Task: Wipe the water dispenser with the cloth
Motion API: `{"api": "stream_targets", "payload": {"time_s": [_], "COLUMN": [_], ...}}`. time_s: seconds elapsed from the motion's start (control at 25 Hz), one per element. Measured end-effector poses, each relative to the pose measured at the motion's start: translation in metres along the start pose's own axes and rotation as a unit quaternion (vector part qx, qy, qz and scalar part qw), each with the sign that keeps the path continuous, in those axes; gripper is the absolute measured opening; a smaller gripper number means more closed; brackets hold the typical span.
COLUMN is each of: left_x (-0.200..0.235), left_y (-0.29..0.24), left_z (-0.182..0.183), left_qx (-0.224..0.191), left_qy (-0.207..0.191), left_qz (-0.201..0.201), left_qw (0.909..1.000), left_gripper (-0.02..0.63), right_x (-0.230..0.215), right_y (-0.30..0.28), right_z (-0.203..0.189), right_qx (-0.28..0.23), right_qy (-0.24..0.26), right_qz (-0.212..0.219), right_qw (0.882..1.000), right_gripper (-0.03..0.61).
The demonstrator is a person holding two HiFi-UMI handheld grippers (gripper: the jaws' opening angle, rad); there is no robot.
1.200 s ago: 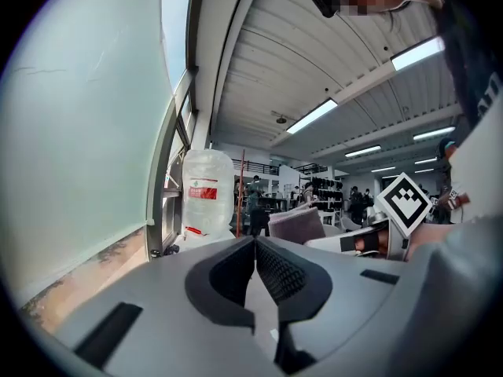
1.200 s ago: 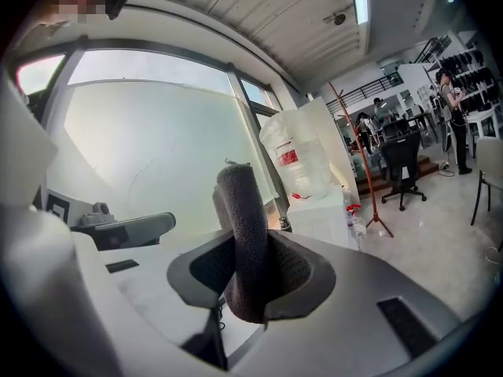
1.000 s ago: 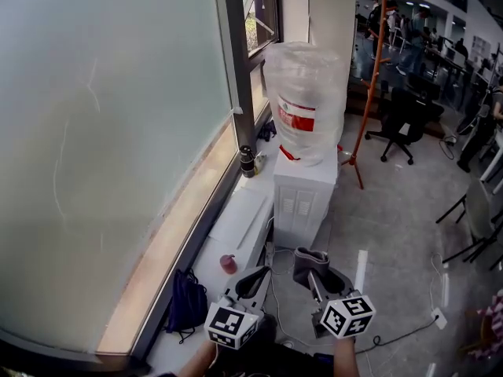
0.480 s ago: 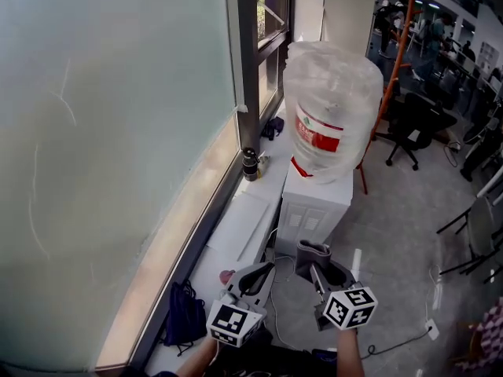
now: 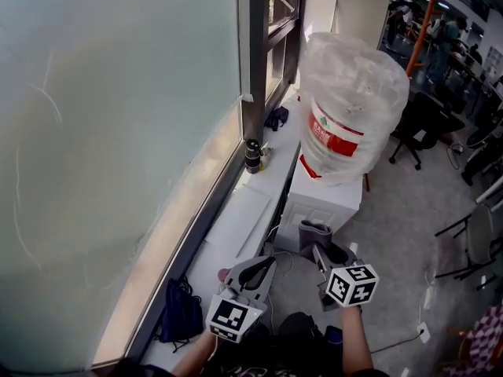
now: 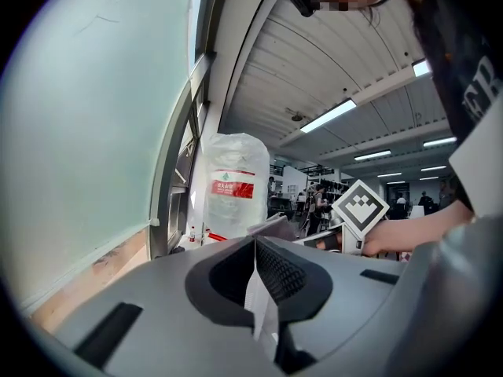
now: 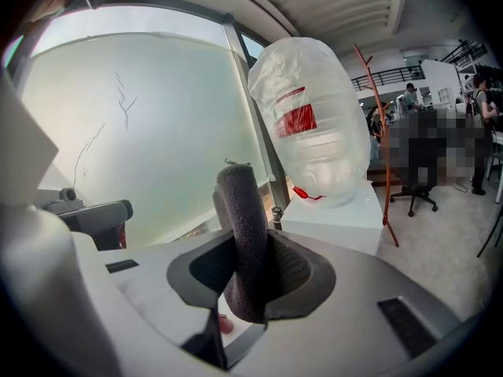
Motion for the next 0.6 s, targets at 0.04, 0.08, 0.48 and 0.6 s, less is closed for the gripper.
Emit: {"api": "stream_targets", "payload": {"time_s": [0.04,0.08,0.48,0.6], "left_x": [0.002,0.004,0.010,0.002], "left_y": [-0.002,-0.004,-0.048,-0.066], "left_z": [-0.001,-0.002,-0.008,-0.005], "left_qx": [0.000,0.000,0.000,-0.003], "left_qy": [0.001,0.003,-0.004,-0.009], "left_qz": [0.005,0.010,0.111,0.148], "left_qw": [1.0000,0.9999,0.9939,0.9890], "left_gripper": [0.021,0.021,0.021,0.021], "right_x": [-0.005,-0.010,-0.079,-0.099], "right_y": [-0.010,-0.020,-0.136,-0.165], "right_z": [0.002,0.003,-0.002,-0.007], "right_qx": [0.002,0.004,0.073,0.100], "right_qy": [0.002,0.001,-0.032,-0.074], "right_qz": [0.003,0.006,0.047,0.047], "right_qw": [1.000,1.000,0.996,0.991], "right_gripper": [0.110,0.110,0.110,0.110]}}
Point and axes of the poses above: the fingertips, and each gripper's own axes: y backward along the fingers, x to its left, z out of its top, the point moved 10 cm from there along y, backward along the fingers, and after that the axes turned 14 degrees about -x, right-handed, at the moved point
